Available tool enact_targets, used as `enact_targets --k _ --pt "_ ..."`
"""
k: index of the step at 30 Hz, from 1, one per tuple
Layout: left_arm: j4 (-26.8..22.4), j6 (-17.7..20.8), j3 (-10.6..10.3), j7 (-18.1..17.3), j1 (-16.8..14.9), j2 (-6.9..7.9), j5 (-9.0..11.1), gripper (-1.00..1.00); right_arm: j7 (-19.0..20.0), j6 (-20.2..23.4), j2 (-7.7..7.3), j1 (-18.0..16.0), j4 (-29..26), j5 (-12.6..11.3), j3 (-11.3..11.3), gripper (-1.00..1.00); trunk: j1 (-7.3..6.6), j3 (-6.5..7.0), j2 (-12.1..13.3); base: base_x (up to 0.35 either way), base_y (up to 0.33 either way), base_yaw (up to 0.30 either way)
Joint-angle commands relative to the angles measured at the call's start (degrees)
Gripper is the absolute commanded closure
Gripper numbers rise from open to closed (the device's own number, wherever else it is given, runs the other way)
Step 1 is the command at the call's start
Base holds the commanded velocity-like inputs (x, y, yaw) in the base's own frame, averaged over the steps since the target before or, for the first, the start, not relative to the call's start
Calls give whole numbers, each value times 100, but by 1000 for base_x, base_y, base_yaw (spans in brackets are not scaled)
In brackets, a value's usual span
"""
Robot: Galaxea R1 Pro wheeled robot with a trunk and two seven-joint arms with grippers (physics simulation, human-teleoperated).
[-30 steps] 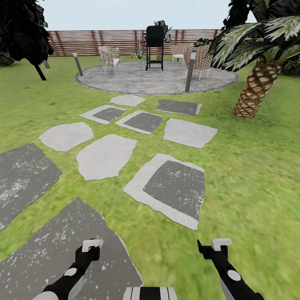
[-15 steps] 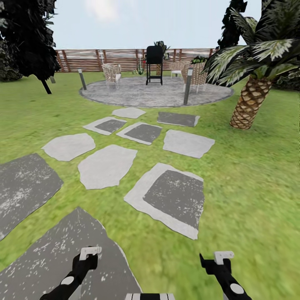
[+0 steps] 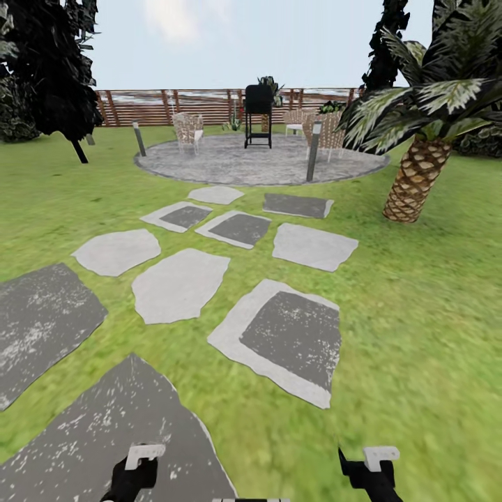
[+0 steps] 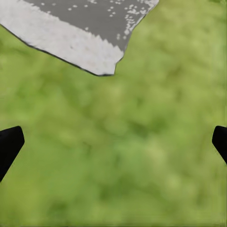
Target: Pick up the pesticide atomizer in the garden and spray insectifuge to fully cover both potted plants in the garden.
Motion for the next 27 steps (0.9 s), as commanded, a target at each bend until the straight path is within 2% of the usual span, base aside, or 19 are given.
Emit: enact_targets --k 1,12,20,27 --pt "2 -21 -9 -1 36 0 27 100 0 -59 -1 -3 24 1 2 -100 -24 15 40 0 0 0" --pt "8 -33 -8 25 199 8 45 100 -6 -137 8 -3 170 -21 -6 -100 -265 212 481 0 0 0" --pt "8 -40 -5 32 220 -7 73 100 -5 -137 9 -3 180 -17 -5 -100 -265 212 481 14 0 0" --pt "67 -60 4 32 229 -19 94 100 0 -130 10 -3 180 -9 2 -100 -265 213 481 286 0 0"
